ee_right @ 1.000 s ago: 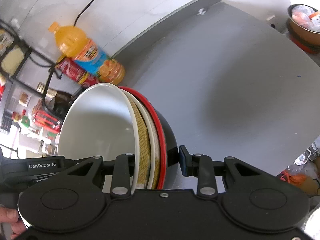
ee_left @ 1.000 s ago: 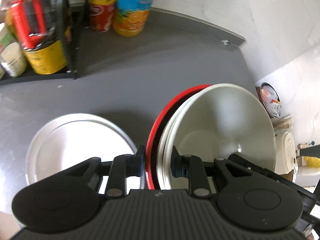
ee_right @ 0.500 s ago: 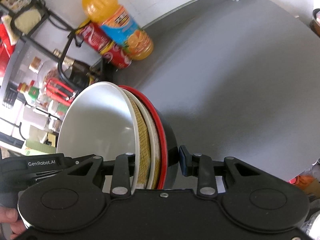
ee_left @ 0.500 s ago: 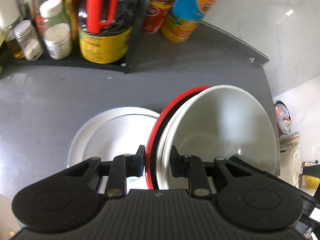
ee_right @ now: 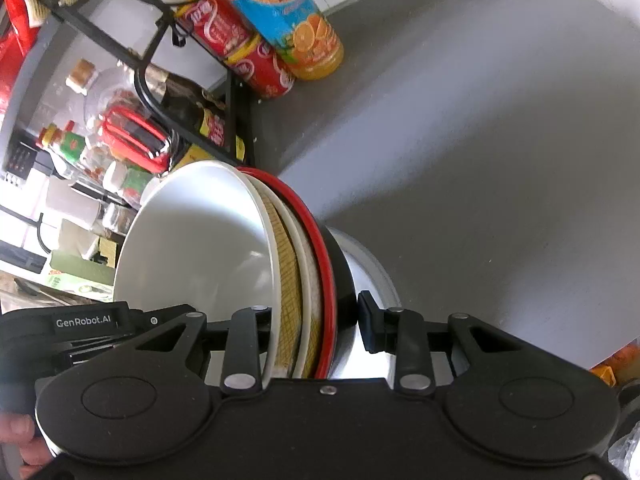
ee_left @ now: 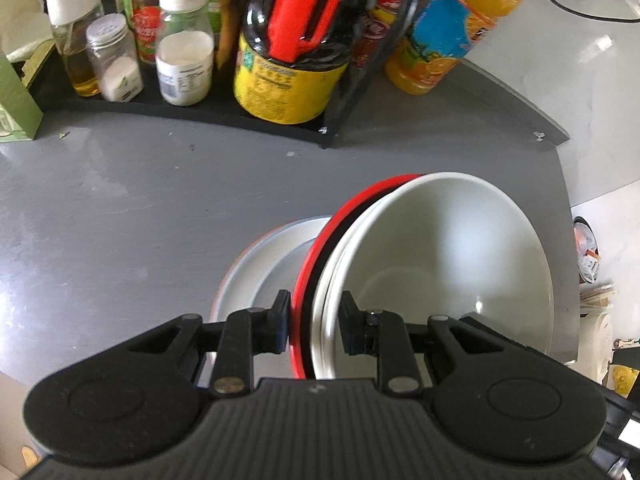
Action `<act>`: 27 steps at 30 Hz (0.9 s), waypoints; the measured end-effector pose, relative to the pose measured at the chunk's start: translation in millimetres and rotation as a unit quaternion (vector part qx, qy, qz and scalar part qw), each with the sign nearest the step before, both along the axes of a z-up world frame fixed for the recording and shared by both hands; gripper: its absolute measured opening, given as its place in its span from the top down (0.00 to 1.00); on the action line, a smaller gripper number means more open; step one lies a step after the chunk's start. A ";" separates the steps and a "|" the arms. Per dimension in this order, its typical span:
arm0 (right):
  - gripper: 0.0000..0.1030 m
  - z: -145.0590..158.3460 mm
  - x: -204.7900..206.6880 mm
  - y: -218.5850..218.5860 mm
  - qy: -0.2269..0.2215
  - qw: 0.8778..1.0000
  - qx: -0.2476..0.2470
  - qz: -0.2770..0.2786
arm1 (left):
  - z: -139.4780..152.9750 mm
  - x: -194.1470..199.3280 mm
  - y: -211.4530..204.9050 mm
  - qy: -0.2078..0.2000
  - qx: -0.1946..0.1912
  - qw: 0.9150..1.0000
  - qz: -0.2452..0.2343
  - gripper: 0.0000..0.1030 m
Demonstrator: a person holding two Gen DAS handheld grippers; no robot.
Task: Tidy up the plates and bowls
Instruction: 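Lower the nested bowls onto the 'Bakery' plate with both grippers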
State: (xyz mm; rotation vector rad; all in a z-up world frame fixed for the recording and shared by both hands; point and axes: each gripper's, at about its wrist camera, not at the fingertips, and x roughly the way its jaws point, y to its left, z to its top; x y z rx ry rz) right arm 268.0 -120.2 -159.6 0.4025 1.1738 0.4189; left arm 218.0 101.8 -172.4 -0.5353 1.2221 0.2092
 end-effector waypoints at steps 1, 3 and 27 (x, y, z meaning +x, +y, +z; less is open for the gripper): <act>0.70 -2.5 -1.3 1.7 0.003 1.000 -0.001 -0.001 | -2.7 -1.6 1.7 0.002 0.000 1.000 0.000 0.78; 0.70 -6.7 -2.6 3.8 0.010 1.000 -0.003 -0.003 | -9.1 -3.6 4.2 0.008 -0.002 1.000 -0.001 0.78; 0.66 -14.9 -7.1 8.8 0.014 0.999 -0.020 -0.025 | -31.0 -5.1 2.2 0.015 0.010 0.999 -0.036 0.77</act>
